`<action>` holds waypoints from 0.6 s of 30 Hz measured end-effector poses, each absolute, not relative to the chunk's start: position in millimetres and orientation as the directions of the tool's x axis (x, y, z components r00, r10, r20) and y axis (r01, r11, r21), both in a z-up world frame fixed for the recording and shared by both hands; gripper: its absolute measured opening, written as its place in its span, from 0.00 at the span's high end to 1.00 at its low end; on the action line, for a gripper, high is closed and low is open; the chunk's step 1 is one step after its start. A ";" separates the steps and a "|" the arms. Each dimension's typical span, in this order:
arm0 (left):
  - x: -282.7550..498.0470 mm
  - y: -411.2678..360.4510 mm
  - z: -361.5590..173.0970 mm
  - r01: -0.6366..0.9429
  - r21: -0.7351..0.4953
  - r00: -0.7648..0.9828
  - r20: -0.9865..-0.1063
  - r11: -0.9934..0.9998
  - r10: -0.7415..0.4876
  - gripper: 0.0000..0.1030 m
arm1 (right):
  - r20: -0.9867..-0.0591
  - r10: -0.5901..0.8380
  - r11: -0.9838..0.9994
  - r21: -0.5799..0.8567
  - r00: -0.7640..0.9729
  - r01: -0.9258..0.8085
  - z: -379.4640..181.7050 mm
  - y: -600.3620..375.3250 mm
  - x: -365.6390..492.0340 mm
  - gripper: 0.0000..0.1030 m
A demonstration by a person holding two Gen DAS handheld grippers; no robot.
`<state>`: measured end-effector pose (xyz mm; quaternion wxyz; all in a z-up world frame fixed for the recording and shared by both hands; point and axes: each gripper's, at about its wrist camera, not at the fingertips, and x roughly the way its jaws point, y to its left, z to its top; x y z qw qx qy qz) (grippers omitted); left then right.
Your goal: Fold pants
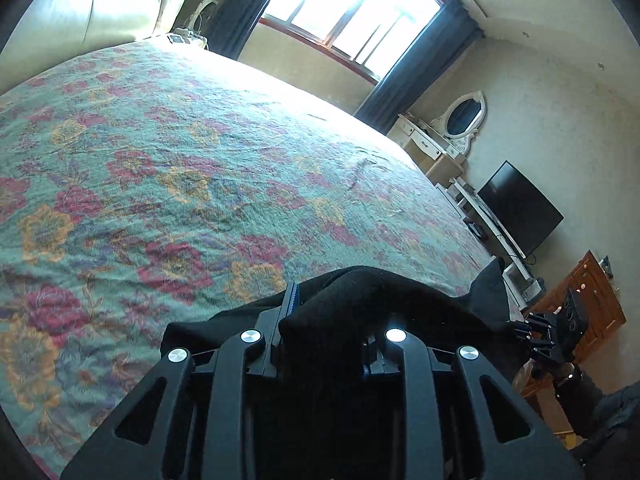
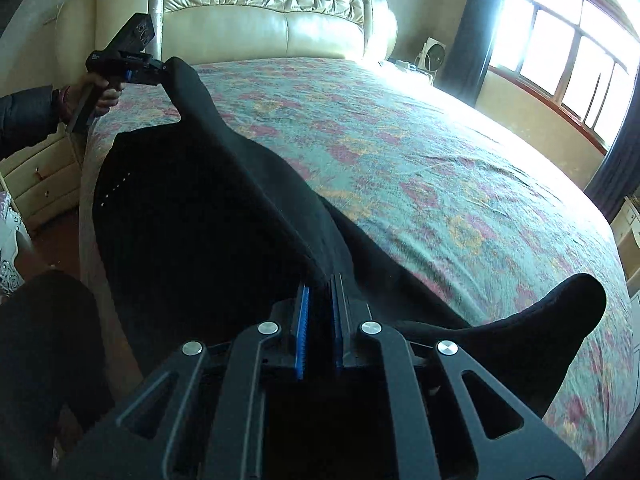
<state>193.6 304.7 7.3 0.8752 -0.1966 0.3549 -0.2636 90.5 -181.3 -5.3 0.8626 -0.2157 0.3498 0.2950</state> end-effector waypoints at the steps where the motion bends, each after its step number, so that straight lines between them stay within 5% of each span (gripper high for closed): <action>1: 183.0 307.4 1.3 0.302 -0.541 0.598 -0.534 0.785 -0.598 0.73 | -0.748 0.356 0.733 -0.148 0.560 -0.664 -15.4 -177.9 81.0 0.91; 5: 145.3 310.5 -29.4 0.214 -0.513 0.572 -0.624 0.831 -0.532 0.67 | -0.796 0.329 0.755 -0.101 0.507 -0.648 -51.9 -170.1 58.6 0.86; 7: 126.8 312.3 -47.5 0.149 -0.471 0.547 -0.693 0.869 -0.469 0.51 | -0.803 0.331 0.789 -0.053 0.496 -0.612 -56.2 -175.1 48.3 0.76; 9: 105.1 323.6 -60.4 0.083 -0.473 0.560 -0.706 0.877 -0.434 0.51 | -0.795 0.388 0.824 0.072 0.467 -0.562 -52.6 -189.1 42.0 0.50; 11: 83.1 342.5 -68.8 -0.014 -0.555 0.595 -0.674 0.832 -0.439 0.51 | -0.744 0.444 0.861 0.199 0.500 -0.469 -44.0 -210.1 36.6 0.38; 13: 63.9 358.7 -74.6 -0.108 -0.670 0.651 -0.606 0.734 -0.457 0.38 | -0.685 0.525 0.851 0.396 0.505 -0.346 -45.6 -237.5 33.6 0.38; 18: 49.0 349.4 -75.6 -0.182 -0.776 0.722 -0.522 0.604 -0.454 0.31 | -0.521 0.665 0.588 0.807 0.535 0.056 -89.3 -294.0 35.6 0.38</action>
